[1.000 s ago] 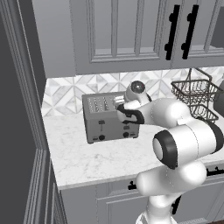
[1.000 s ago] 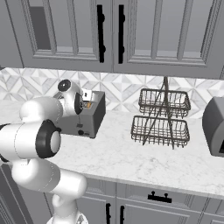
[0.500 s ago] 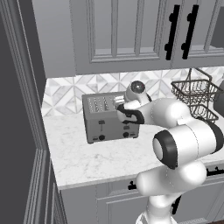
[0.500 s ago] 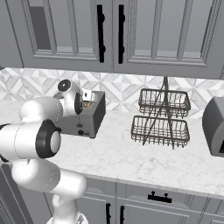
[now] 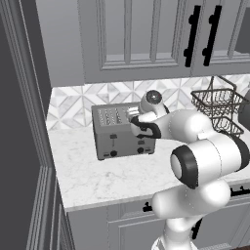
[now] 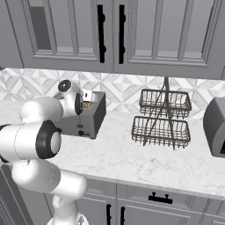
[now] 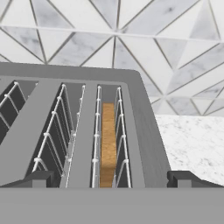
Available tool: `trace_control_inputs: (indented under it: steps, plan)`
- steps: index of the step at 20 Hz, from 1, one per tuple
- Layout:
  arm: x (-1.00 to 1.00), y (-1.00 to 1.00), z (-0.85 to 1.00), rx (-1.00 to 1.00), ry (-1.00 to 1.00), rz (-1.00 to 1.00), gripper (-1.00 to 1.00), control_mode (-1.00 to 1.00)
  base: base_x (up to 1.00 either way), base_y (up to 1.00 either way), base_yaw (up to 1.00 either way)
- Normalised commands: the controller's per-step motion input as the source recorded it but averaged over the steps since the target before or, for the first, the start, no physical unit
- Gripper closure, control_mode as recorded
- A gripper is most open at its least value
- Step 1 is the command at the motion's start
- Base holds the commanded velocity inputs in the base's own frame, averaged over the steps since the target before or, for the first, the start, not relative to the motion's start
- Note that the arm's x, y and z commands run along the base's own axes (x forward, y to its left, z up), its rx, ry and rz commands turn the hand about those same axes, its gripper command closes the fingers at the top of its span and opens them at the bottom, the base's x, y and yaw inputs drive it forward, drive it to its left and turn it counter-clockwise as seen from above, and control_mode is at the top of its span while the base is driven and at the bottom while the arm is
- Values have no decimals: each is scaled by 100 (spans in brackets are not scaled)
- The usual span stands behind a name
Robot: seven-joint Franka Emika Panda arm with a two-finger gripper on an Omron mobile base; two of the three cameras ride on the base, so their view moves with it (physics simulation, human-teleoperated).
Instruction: Start the toaster. Once the lever pops up, take the bread to the plate on the dining counter.
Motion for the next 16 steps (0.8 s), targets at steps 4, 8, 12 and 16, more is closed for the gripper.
trace_control_inputs:
  steps: [4,8,12,16]
  plan:
    - [0,0,0,0,0,0,-100,-100,0,0,0]
    - [0,0,0,0,0,0,-100,-100,0,0,0]
    - [0,0,0,0,0,0,-100,-100,0,0,0]
    - [0,0,0,0,0,0,-100,-100,0,0,0]
